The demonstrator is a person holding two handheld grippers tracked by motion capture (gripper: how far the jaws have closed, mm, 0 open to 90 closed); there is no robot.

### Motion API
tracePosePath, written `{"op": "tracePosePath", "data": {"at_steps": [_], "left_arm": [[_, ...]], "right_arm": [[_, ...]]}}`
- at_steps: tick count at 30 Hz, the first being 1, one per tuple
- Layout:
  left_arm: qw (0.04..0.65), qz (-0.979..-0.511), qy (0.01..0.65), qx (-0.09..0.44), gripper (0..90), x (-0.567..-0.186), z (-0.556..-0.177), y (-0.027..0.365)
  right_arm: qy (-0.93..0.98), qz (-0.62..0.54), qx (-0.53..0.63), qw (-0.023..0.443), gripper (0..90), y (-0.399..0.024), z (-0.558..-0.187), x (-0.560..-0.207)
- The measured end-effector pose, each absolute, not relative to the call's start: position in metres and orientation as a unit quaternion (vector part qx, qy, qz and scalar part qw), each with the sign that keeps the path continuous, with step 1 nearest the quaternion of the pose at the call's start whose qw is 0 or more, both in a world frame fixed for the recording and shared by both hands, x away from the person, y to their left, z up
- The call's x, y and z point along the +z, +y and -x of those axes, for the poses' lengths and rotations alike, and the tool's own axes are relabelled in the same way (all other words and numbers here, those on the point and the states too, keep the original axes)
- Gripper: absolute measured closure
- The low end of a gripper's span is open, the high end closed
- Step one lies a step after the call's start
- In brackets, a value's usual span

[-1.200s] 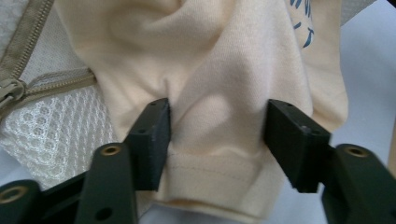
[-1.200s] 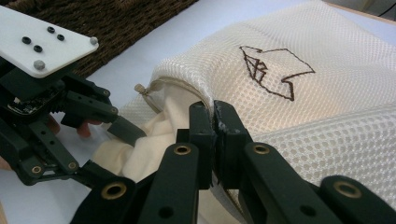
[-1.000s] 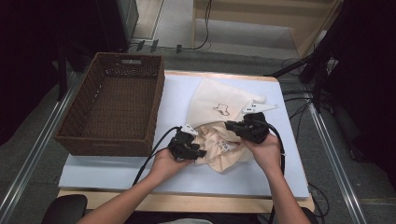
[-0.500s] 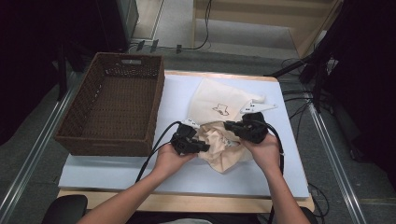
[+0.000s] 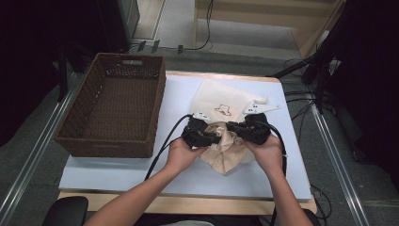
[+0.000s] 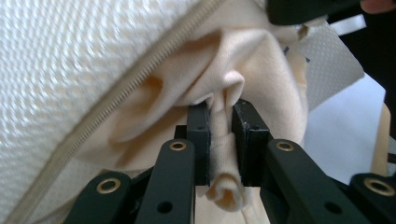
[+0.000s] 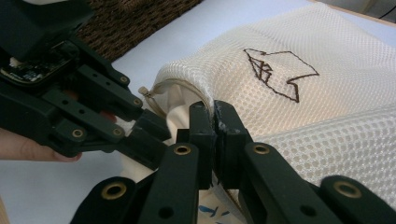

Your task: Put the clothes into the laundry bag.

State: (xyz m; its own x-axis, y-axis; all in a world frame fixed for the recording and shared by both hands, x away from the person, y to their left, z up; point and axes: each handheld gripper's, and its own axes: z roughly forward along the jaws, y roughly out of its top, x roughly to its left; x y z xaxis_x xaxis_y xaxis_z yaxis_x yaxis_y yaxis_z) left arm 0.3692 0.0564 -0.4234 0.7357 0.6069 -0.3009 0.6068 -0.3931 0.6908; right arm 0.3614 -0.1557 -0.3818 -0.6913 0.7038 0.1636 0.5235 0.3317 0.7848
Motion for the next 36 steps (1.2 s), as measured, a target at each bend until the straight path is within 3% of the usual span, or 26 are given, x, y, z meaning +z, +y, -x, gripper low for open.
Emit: {"op": "tracePosePath", "data": {"at_steps": [36], "left_arm": [[0.423,-0.8,0.423,0.045,79.2,-0.423,-0.404,0.036]], "right_arm": [[0.805,-0.378,0.448,0.092,88.7,-0.16,-0.359,-0.376]]}}
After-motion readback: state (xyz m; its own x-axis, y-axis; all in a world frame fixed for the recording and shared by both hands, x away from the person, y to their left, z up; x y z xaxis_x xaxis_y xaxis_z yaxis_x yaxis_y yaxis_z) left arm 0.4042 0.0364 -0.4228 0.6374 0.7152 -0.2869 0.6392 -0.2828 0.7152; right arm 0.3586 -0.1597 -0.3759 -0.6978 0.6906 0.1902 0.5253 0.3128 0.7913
